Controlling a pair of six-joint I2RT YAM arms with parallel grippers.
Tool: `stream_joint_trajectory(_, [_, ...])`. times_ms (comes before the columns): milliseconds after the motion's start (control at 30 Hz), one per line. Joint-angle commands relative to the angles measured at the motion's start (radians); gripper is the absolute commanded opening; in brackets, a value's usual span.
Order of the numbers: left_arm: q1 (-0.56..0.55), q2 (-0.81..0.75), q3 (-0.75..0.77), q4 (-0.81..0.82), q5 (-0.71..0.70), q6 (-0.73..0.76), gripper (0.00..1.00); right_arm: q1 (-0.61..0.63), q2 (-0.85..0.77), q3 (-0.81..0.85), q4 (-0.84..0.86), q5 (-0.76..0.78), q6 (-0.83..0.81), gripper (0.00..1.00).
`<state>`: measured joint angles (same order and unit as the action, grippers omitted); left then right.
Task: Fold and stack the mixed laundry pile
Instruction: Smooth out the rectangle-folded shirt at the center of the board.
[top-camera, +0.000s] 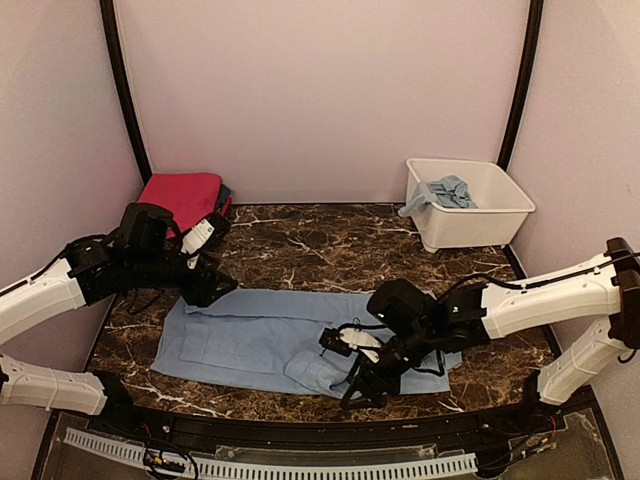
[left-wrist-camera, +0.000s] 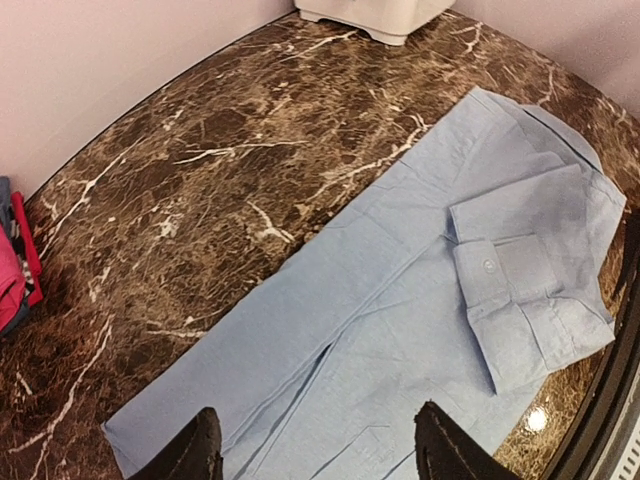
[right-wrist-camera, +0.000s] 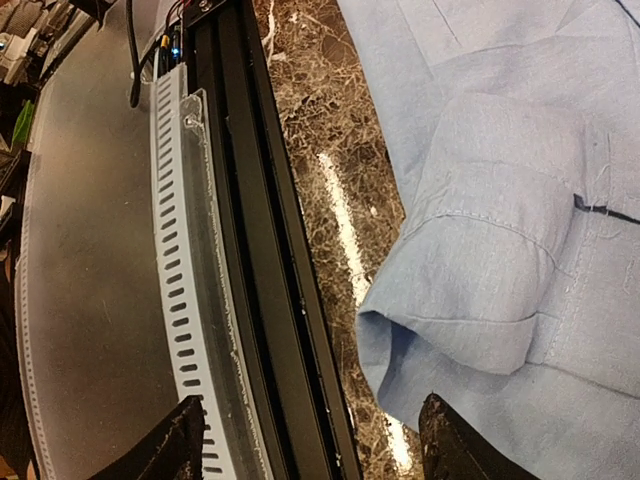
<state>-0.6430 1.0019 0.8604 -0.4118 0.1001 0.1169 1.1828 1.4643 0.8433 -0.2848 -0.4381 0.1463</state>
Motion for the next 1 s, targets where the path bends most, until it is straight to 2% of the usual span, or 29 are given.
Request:
stream_joint_trajectory(0, [-0.073, 0.051, -0.005, 0.016, 0.038, 0.131, 0.65, 0.002, -0.076, 0.001, -0.030, 0.000, -0.002, 0.70])
stream_joint_trajectory(167, [-0.153, 0.162, 0.030, 0.078, 0.052, 0.180, 0.63, -0.097, -0.121, -0.046, 0.066, 0.105, 0.154, 0.68])
stream_joint_trajectory(267, [-0.160, 0.224, 0.062, 0.120, 0.049, 0.177, 0.63, -0.161, -0.087, -0.039, 0.080, 0.135, 0.244, 0.60])
stream_joint_trajectory(400, [-0.161, 0.234, 0.067, 0.158, 0.036, 0.155, 0.62, -0.169, -0.008, 0.019, 0.011, 0.202, 0.297, 0.50])
stream_joint_trajectory(667, [-0.161, 0.200, 0.037, 0.178, 0.013, 0.165, 0.63, -0.189, 0.104, 0.025, -0.017, 0.251, 0.382, 0.47])
stream_joint_trajectory(967, [-0.162, 0.177, 0.024, 0.205, -0.005, 0.161, 0.63, -0.196, 0.221, 0.074, 0.074, 0.204, 0.396, 0.46])
